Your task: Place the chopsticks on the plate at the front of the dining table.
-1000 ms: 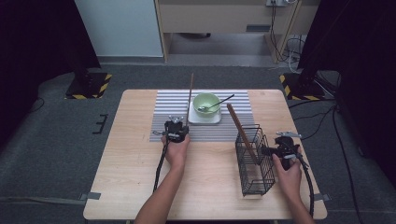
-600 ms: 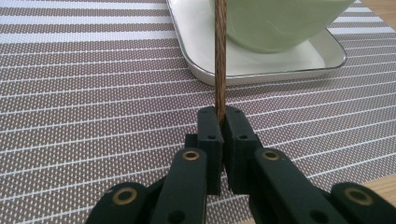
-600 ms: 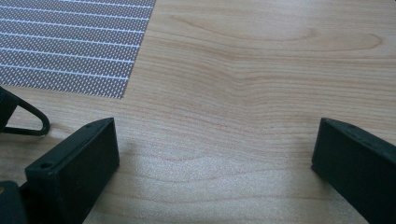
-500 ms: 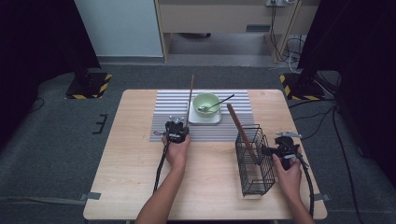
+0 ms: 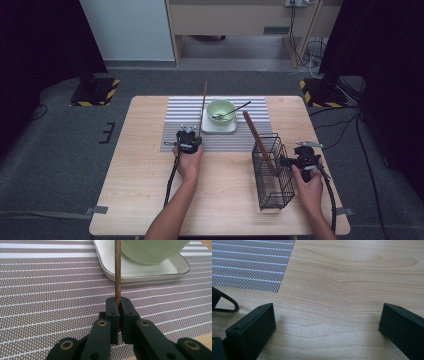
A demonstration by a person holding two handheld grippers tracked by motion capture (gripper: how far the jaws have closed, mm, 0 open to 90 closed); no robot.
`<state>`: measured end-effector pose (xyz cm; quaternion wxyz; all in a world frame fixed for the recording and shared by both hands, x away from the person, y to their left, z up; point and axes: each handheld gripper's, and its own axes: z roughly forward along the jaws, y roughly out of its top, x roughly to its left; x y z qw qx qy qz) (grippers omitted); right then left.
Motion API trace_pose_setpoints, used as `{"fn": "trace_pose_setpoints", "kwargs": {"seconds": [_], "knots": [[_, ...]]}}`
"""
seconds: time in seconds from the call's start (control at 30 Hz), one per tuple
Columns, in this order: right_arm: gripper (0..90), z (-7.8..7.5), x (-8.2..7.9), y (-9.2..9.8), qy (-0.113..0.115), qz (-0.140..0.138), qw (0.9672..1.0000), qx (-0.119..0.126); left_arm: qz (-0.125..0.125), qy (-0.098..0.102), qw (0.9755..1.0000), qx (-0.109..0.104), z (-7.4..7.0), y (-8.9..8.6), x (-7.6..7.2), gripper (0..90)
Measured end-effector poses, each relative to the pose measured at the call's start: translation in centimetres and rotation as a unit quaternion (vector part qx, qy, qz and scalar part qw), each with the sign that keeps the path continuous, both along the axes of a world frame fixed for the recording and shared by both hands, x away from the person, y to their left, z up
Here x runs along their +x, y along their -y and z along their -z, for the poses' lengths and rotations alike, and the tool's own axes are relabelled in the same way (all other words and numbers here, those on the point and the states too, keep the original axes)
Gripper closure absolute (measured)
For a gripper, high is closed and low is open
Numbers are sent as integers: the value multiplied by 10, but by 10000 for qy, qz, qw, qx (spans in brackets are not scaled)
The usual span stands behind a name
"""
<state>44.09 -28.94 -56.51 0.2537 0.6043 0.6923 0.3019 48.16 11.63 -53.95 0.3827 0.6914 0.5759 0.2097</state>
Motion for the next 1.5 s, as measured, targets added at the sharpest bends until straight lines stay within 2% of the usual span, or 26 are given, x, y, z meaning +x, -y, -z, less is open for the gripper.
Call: {"fn": "trace_pose_setpoints", "kwargs": {"seconds": [1.5], "knots": [[9,0,0,0,1,-1,10000,-1,-63,-84,9999,0,3,-2,1,857]]}}
